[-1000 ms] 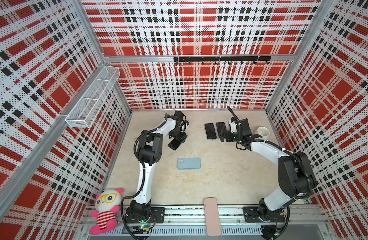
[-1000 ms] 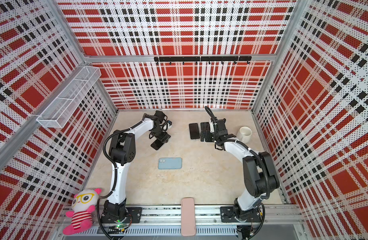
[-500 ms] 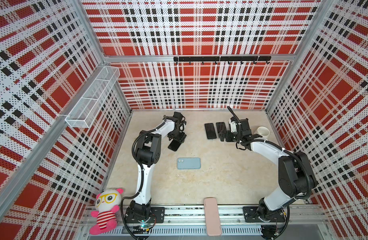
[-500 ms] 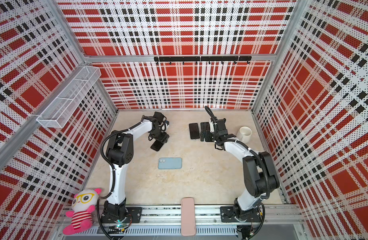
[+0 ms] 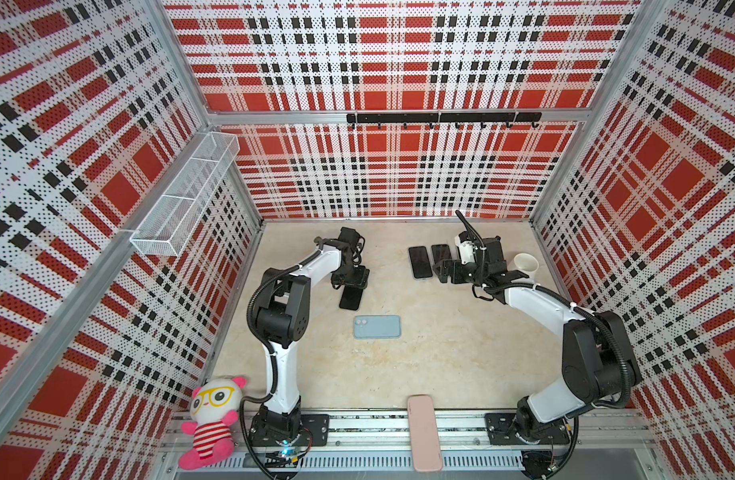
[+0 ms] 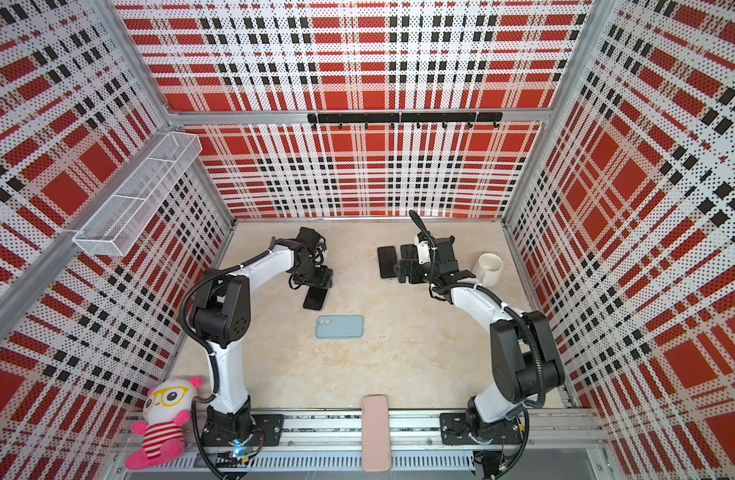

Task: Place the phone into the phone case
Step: 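Lift the black phone with the left gripper while right gripper grasps its edge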

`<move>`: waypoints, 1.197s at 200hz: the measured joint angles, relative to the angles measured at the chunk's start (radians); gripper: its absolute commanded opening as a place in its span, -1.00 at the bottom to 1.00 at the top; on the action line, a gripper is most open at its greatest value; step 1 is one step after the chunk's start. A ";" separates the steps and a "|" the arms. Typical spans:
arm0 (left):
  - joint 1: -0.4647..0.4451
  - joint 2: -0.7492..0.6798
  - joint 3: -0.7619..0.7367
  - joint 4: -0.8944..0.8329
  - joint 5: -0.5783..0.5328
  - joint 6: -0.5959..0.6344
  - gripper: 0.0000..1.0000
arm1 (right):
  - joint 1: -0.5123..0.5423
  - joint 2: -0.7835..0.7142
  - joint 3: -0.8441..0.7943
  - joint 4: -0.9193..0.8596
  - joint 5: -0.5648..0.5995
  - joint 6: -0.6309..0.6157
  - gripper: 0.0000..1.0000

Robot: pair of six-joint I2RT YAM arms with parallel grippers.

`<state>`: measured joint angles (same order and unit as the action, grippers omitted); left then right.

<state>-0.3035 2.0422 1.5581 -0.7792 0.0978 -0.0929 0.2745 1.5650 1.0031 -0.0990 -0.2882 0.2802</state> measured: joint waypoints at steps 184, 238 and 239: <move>0.005 -0.526 -0.699 0.760 0.214 -0.959 -0.42 | 0.493 0.195 -0.344 1.027 0.094 0.424 0.60; -0.048 -0.560 -0.828 0.950 0.207 -1.228 -0.46 | 0.517 0.319 -0.325 1.210 0.136 0.432 0.41; -0.049 -0.560 -0.829 0.953 0.206 -1.232 -0.46 | 0.517 0.320 -0.325 1.211 0.137 0.432 0.40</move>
<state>-0.3523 1.4822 0.7292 0.1741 0.3042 -1.3247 0.7910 1.8847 0.6781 1.1118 -0.1516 0.7124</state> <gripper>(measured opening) 0.741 0.717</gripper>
